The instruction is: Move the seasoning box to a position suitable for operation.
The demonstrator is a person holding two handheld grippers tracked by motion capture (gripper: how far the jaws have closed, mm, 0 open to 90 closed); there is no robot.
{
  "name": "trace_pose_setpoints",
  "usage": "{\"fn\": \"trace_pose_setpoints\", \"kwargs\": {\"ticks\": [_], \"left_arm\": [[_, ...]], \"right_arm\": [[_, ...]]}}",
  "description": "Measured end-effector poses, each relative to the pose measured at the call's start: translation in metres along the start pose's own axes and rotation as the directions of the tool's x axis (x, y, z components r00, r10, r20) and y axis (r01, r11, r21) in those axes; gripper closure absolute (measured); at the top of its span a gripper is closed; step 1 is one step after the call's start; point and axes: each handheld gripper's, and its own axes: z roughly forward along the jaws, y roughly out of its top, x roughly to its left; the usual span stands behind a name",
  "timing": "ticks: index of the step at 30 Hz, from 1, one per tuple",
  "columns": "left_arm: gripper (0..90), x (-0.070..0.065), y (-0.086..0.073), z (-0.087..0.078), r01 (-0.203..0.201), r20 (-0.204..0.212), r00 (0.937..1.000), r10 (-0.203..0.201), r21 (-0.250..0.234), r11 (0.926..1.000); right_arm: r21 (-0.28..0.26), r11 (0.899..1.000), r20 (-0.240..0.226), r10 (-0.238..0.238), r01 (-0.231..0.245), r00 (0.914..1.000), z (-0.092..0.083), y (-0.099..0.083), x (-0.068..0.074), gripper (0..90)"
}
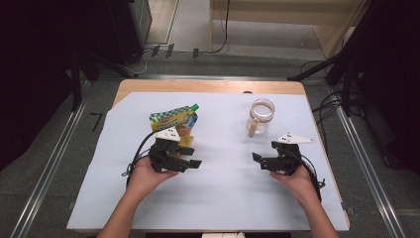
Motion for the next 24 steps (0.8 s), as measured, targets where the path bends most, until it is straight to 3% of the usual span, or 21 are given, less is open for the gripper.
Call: {"fn": "trace_pose_setpoints", "kwargs": {"ticks": [7,10,12,15,19,22,24], "left_arm": [[41.4,0.0,0.0,0.0,-0.004,-0.003,1.0,0.004,0.005,1.0],[41.5,-0.001,0.0,0.0,-0.011,0.031,0.9995,0.011,-0.002,0.9999],[41.5,-0.002,0.0,0.001,-0.01,0.035,0.9993,0.01,-0.006,0.9999],[41.5,-0.002,0.0,0.002,-0.012,0.032,0.9994,0.012,0.005,0.9999],[41.5,-0.003,0.0,0.002,-0.015,0.035,0.9993,0.015,0.005,0.9999],[41.9,-0.003,0.0,0.002,-0.013,0.057,0.9983,0.013,-0.008,0.9999],[41.9,-0.004,0.0,0.001,-0.009,0.057,0.9983,0.01,-0.011,0.9999]], "right_arm": [[-0.033,0.999,0.034,-0.014,0.015,0.9993,-0.005,0.007,-0.004,11.3],[-0.02,1.0,0.047,-0.021,0.022,0.9986,-0.003,0.007,-0.01,15.8],[-0.004,1.0,0.063,-0.005,0.005,0.998,-0.002,0.008,-0.014,18.8],[-0.021,1.0,0.079,0.01,-0.008,0.9969,-0.001,0.01,-0.02,20.3],[-0.029,1.0,0.112,-0.004,0.008,0.9937,0.005,0.019,-0.029,19.6],[-0.063,0.998,0.103,0.027,-0.02,0.9943,0.012,0.021,-0.039,19.3],[-0.036,0.999,0.122,0.006,-0.002,0.9925,0.021,0.026,-0.043,17.8]]}}
